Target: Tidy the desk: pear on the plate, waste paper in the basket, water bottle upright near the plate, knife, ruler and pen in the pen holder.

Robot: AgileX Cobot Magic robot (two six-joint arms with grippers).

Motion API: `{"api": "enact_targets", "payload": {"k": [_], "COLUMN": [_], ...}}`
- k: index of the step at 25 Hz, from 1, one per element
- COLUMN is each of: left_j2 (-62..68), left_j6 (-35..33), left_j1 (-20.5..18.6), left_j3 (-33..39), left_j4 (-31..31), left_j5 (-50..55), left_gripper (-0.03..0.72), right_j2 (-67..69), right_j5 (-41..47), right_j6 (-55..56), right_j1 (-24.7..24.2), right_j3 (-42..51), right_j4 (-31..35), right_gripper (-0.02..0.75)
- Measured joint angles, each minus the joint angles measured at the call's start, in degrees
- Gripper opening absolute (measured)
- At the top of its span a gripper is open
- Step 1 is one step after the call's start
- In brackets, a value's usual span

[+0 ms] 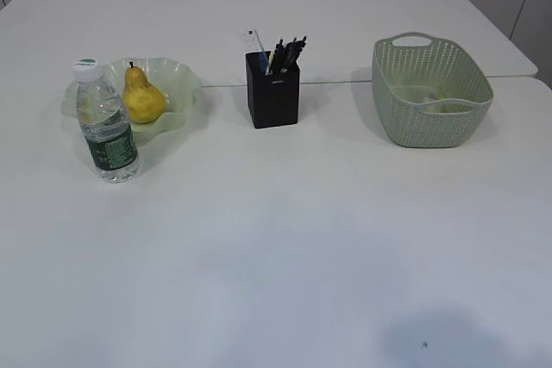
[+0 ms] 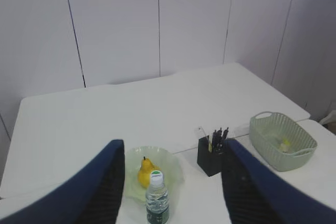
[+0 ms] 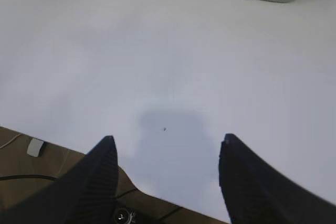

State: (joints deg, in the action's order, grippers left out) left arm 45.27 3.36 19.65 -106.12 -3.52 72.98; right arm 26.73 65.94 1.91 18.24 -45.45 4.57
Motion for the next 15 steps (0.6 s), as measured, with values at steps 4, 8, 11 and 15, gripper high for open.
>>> {"api": "enact_targets", "payload": {"k": [4, 8, 11, 15], "left_j2": [-6.12, -12.19, -17.29, -26.43], "left_j6": [-0.11, -0.11, -1.23, -4.07], "left_j1": [0.0, 0.0, 0.0, 0.0], "left_j3": [5.93, 18.14, 28.41, 40.3], "left_j4": [1.96, 4.34, 5.11, 5.2], "left_j5": [0.0, 0.0, 0.13, 0.26], "left_gripper": [0.419, 0.419, 0.418, 0.396], "right_j2": [-1.77, -1.75, -1.78, -1.78], "right_j5": [2.73, 6.19, 6.31, 6.31], "right_j6": [-1.91, -2.62, -5.61, -7.19], "right_j1": [0.0, 0.0, 0.0, 0.0], "right_j3": [0.0, 0.0, 0.0, 0.0], "right_j4": [0.51, 0.51, 0.51, 0.64], "right_gripper": [0.482, 0.482, 0.482, 0.482]}}
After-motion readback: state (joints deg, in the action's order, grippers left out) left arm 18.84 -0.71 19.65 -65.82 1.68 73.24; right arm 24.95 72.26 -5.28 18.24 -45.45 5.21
